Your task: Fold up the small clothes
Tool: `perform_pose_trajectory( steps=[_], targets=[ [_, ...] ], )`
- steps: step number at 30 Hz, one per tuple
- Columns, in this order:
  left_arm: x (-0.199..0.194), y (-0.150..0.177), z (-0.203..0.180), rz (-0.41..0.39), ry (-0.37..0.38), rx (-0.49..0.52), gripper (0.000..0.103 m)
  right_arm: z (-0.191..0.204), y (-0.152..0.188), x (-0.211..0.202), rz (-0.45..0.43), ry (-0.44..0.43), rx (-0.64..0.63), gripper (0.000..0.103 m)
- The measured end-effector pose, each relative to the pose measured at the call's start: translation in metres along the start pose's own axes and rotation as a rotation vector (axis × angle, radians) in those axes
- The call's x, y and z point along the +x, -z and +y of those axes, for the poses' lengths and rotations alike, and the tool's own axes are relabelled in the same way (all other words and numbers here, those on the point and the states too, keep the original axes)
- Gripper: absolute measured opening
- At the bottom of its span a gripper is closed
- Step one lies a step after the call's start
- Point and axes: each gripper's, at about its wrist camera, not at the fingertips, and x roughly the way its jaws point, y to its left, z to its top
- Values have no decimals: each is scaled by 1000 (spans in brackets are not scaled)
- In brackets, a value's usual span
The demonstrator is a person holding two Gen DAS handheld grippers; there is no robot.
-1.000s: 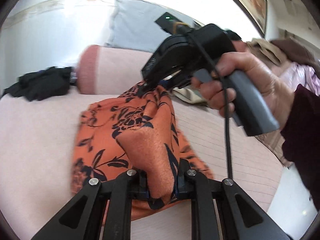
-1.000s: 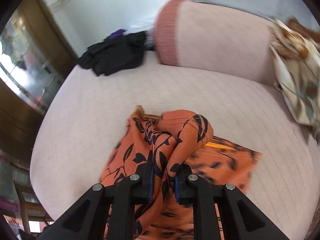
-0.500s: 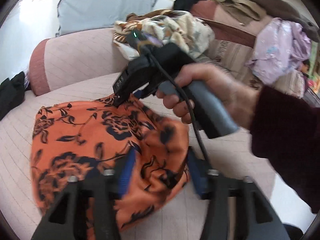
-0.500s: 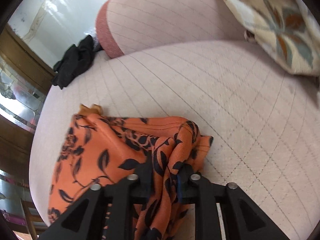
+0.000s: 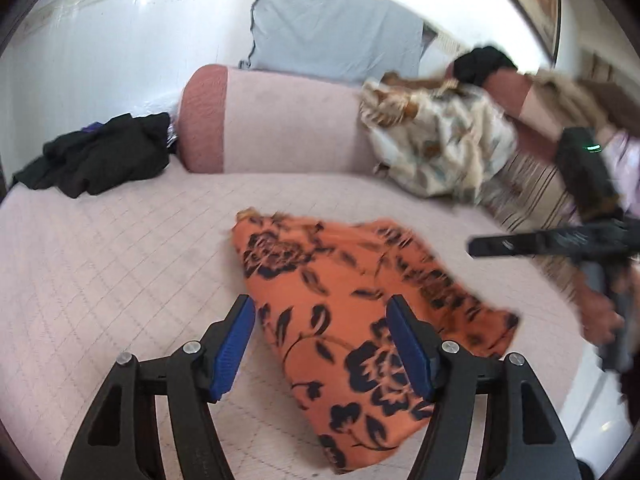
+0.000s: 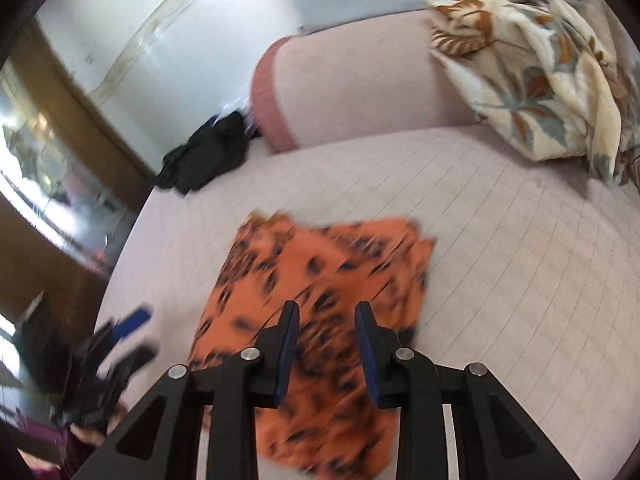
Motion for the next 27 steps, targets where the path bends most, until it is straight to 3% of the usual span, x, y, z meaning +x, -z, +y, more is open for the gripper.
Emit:
perform_pose_trajectory(
  steps=[2,4,6,9,15,18,20,22,25,27],
  targets=[
    [22,17,-14,102,-56,70,67,13,25,10,28,22,-22,31],
    [52,37,-22,271,-90,122,66,7,54,30,107,101,-12,31],
    [64,55,-22,343,-61,106,67,-10,78,53,191,188,24,31],
    [53,48,-18,337,-55,85,66,-18,87,50,186,190,36,31],
    [56,49,-7,344,-30,21,68,7,23,26,53,222,-5,31],
    [62,49,-1,356,-23,3,70,-9,-17,63,77,226,90,31],
    [62,51,1,348,-21,2,72,-26,-28,103,127,301,103,29],
    [60,53,1,342,-27,-2,73,-47,-31,136,182,297,174,30],
    [56,55,3,336,-32,-7,73,-37,-46,122,100,298,212,33],
    [56,58,2,333,-32,-18,74,-21,-51,113,57,263,169,33]
  ],
)
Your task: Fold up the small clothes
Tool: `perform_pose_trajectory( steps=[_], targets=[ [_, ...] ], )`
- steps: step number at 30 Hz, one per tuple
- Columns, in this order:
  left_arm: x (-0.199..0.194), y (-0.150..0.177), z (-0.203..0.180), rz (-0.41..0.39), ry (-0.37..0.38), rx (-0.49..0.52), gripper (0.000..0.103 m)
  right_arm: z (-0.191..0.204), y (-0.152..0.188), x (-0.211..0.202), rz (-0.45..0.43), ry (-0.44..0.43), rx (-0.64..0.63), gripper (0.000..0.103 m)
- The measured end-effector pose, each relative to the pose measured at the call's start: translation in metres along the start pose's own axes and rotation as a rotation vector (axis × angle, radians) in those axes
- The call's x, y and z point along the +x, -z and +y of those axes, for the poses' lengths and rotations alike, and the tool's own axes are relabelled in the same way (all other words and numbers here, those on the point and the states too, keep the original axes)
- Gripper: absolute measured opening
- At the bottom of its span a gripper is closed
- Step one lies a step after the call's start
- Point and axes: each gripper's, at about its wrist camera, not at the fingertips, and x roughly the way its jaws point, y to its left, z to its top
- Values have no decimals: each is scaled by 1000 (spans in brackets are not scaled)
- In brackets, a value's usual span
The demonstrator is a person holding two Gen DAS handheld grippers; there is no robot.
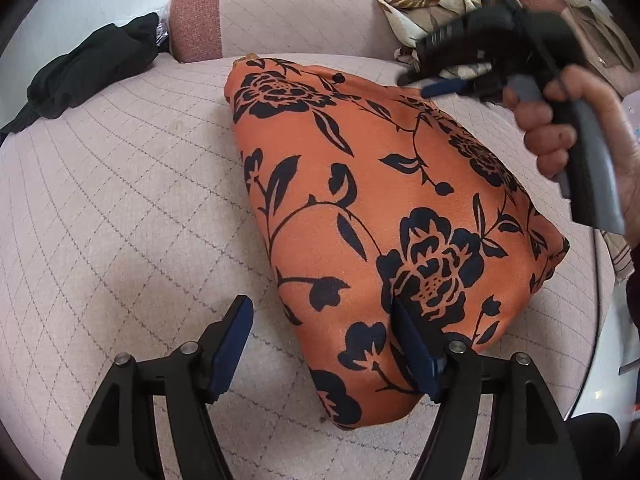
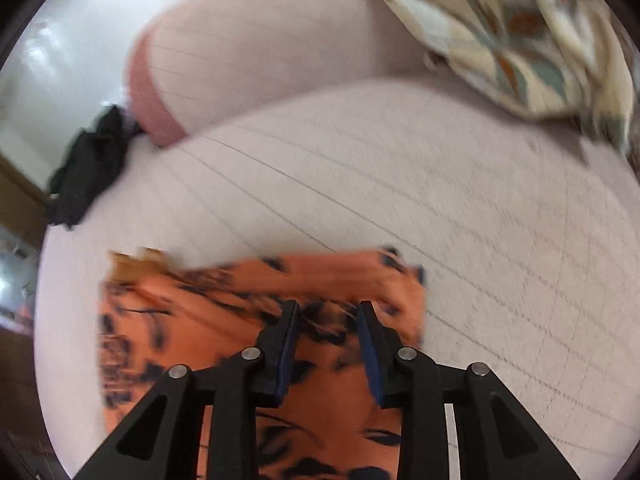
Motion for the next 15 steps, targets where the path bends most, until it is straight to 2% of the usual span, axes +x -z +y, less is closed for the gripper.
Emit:
perform_pose_trajectory(
  steps=[4,7,9,11,13,15],
  targets=[
    [-1,9,2,-7,3,-4,74,47,7,-14,18,-172,-100,33],
    [-3,15,3,-15,-4,2,76,87,15,-1,59,-234,-169,33],
    [-5,12,2,-23,-12,7,76,105,18,21,100,-208,-193,32],
    [-6,12,0,-33,-29,23,78,113,16,54,132,-142,-215,32],
    [-8,13,-2,-34,-41,42,78,113,14,55,81,-168,-189,32],
    [-8,14,-6,-38,-53,61,78,101,11,51,107,-212,-98,31]
  ],
)
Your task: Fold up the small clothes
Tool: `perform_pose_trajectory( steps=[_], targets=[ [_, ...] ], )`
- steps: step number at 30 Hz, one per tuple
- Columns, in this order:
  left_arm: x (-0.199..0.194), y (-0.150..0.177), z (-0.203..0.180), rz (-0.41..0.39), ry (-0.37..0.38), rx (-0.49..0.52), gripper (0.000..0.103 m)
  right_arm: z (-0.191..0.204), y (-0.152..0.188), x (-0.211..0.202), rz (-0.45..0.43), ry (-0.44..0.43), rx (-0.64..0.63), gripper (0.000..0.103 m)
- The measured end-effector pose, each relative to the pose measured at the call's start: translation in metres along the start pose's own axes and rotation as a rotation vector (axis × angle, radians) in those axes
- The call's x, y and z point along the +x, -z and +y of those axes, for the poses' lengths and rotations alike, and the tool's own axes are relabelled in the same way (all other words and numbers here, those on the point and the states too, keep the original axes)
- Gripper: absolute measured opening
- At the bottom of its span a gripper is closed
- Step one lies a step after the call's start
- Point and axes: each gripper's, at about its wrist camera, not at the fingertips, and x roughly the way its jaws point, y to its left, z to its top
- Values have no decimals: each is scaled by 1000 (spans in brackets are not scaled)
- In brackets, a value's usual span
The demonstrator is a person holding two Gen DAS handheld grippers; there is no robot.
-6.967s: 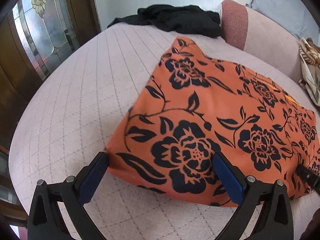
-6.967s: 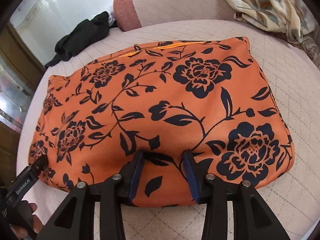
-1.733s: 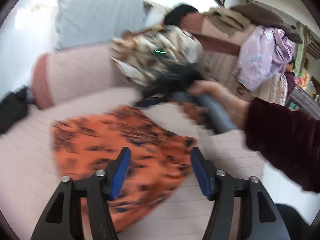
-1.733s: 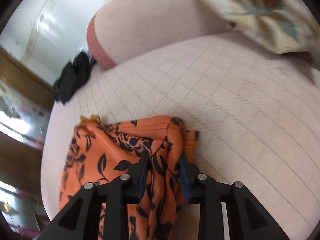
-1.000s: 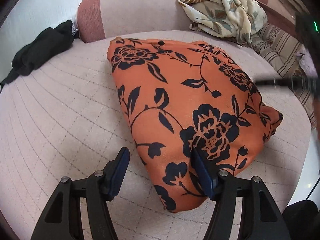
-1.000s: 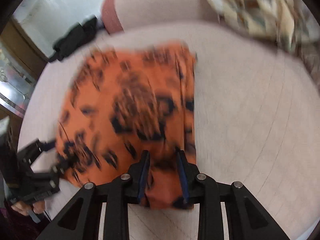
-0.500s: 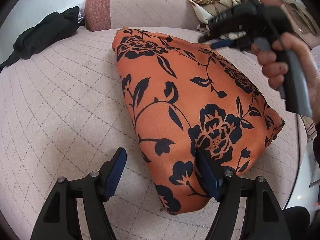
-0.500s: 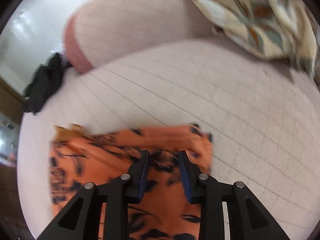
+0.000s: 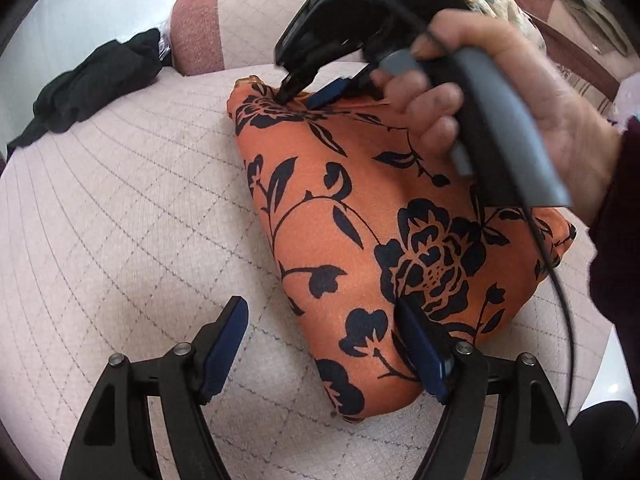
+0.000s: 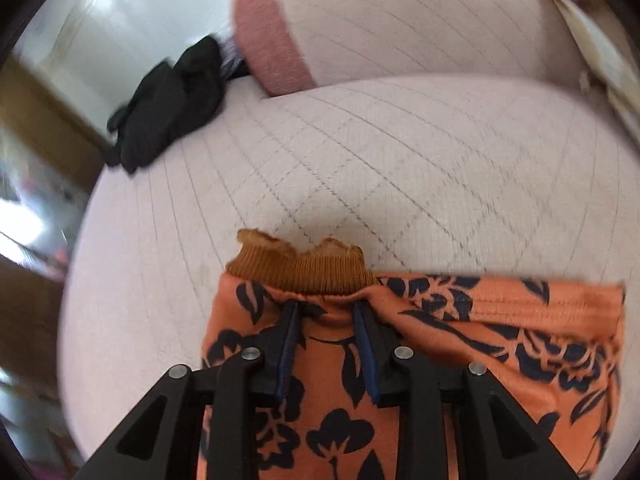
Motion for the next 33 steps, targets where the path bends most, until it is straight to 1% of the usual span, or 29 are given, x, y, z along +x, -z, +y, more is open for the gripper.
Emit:
perform_pose_trajectory(
  steps=[1,4,7,8,9,10,13,15,17,18,20,21,23,27,30,33],
  targets=[
    [0,1,-2,-3,-10,11,78,-3,3,-9,-20,-16,23,31],
    [-4,1,-5,-12,-28,25,78,-8,20,-47,-97,1,0,31],
    [-9,3,-8,-17,-36,30,78,-27,25,-81,-149,-28,28,31],
    [-10,3,-9,-18,-39,32,78,-25,33,-90,-163,-16,29,31],
    [-11,3,-10,-18,-42,33,78,-27,47,-103,-175,15,25,31],
    [-14,4,-12,-19,-44,34,78,-31,49,-103,-176,40,22,31],
    [-19,5,-16,-23,-50,40,78,-38,82,-108,-136,89,43,32],
    [-20,5,-16,-20,-48,40,78,-48,102,-98,-111,154,76,32],
    [-20,5,-14,-23,-50,38,78,-56,116,-91,-165,143,104,32],
    [-21,4,-14,-25,-51,38,78,-55,116,-93,-176,144,107,32],
    [-24,4,-15,-32,-53,40,78,-48,110,-98,-158,172,90,32],
    [-26,4,-15,-34,-52,41,78,-47,110,-105,-165,178,84,32],
    [-29,1,-13,-42,-55,34,78,-51,116,-117,-209,176,98,32],
    [-39,-6,-10,-69,-48,12,78,-62,119,-132,-239,153,138,32],
    [-49,-14,-8,-114,-48,-3,78,-66,116,-124,-230,171,149,32],
    [-54,-23,-7,-147,-57,-13,78,-72,112,-103,-167,167,162,32]
  ],
)
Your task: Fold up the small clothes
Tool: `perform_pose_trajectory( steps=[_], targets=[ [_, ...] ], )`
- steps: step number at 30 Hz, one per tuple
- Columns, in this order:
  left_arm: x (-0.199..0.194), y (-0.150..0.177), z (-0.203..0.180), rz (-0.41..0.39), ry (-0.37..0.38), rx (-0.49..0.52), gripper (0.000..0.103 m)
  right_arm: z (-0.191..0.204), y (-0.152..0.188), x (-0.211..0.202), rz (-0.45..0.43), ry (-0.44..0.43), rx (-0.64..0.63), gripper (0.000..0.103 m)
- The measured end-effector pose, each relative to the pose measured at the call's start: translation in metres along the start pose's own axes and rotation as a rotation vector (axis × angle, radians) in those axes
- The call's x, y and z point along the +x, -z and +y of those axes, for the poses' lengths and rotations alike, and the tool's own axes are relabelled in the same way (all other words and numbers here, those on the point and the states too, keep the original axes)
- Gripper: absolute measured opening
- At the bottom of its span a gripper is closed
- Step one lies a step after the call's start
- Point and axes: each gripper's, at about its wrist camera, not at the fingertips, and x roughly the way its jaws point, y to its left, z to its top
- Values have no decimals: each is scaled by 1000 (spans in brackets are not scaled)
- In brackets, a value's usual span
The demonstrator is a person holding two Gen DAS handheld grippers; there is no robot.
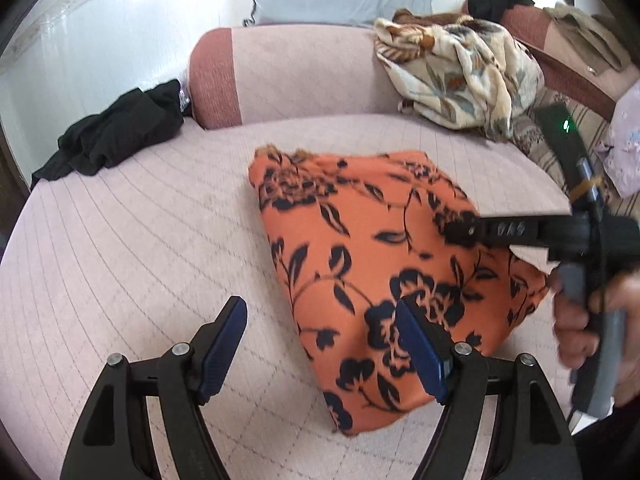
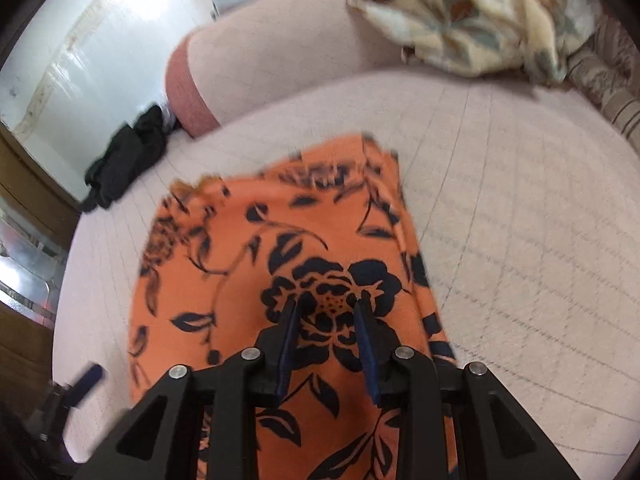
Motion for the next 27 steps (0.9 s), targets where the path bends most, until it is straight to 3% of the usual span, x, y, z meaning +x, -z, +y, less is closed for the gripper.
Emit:
perform_pose_trajectory(
  steps=[11,22,27],
  targets=[
    [36,-13,4,39,-87,-43,78,3,-3,7,1,-13,-4,32],
    [49,-11,4,55,-110,-37,81,1,-5,6,11,-35,1,32],
    [49,-11,5,56,-106,-40,81,1,-7,-12,-67,-73,11,32]
  ],
)
